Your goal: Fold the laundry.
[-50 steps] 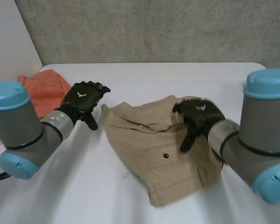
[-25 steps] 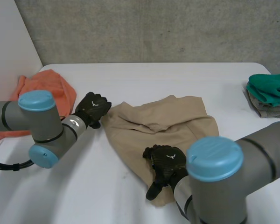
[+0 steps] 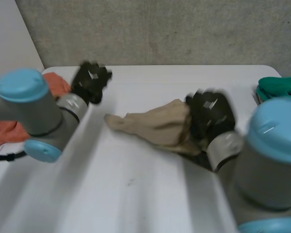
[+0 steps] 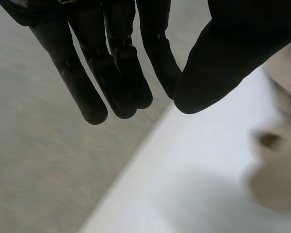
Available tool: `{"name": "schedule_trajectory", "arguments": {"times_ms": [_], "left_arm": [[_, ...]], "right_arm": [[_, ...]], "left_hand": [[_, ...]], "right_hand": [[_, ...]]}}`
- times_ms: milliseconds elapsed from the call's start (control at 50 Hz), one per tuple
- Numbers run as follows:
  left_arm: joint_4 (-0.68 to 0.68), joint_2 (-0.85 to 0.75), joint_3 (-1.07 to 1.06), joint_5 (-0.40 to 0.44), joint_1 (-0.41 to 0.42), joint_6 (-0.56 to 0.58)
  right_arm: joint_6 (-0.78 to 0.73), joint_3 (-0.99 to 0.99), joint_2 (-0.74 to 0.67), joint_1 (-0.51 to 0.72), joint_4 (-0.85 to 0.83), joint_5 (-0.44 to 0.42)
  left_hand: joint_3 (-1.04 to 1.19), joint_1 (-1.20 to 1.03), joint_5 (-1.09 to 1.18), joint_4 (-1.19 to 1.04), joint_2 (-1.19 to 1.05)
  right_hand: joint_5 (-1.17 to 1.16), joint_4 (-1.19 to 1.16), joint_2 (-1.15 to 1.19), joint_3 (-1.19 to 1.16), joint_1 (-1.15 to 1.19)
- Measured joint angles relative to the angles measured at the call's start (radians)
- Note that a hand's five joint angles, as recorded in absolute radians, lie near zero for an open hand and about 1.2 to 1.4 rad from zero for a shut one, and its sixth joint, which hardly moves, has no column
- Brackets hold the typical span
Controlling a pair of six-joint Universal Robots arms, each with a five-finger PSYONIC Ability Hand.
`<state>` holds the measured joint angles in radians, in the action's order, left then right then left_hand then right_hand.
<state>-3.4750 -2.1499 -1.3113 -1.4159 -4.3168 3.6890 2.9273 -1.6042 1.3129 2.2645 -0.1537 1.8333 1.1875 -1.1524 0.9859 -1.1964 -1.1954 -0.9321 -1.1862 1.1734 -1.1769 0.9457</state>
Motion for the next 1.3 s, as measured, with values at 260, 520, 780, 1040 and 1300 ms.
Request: {"name": "schedule_trajectory", "arguments": {"times_ms": [260, 520, 780, 1040, 1300], "left_arm": [[0.005, 0.531, -0.099, -0.066, 0.026, -0.268], [0.251, 0.400, -0.212, -0.061, 0.141, -0.512], [0.434, 0.260, -0.237, -0.051, 0.193, -0.802], [0.434, 0.239, -0.261, 0.083, 0.188, -0.997], [0.433, 0.028, -0.123, 0.132, 0.300, -1.109]], "right_arm": [[-0.341, 0.183, 0.289, -0.155, 0.104, -0.124], [-0.264, 0.126, 0.258, -0.166, 0.233, -0.177], [-0.244, 0.159, 0.138, -0.154, 0.181, -0.194], [-0.250, 0.244, 0.008, -0.098, 0.125, -0.152], [-0.250, 0.240, 0.019, -0.056, 0.129, -0.126]], "left_hand": [[-0.042, 0.035, -0.031, 0.045, 0.055], [-0.891, 0.865, -0.877, 0.907, 0.901], [-0.848, 0.808, -0.814, 0.854, 0.854], [-0.841, 0.805, -0.806, 0.846, 0.847], [-0.758, 0.722, -0.730, 0.767, 0.766]], "right_hand": [[0.000, 0.000, 0.000, -0.004, 0.025], [0.000, 0.000, 0.000, -0.004, 0.034], [0.000, 0.000, 0.000, -0.004, 0.036], [0.000, 0.000, 0.000, -0.004, 0.039], [0.000, 0.000, 0.000, -0.004, 0.039]]}}
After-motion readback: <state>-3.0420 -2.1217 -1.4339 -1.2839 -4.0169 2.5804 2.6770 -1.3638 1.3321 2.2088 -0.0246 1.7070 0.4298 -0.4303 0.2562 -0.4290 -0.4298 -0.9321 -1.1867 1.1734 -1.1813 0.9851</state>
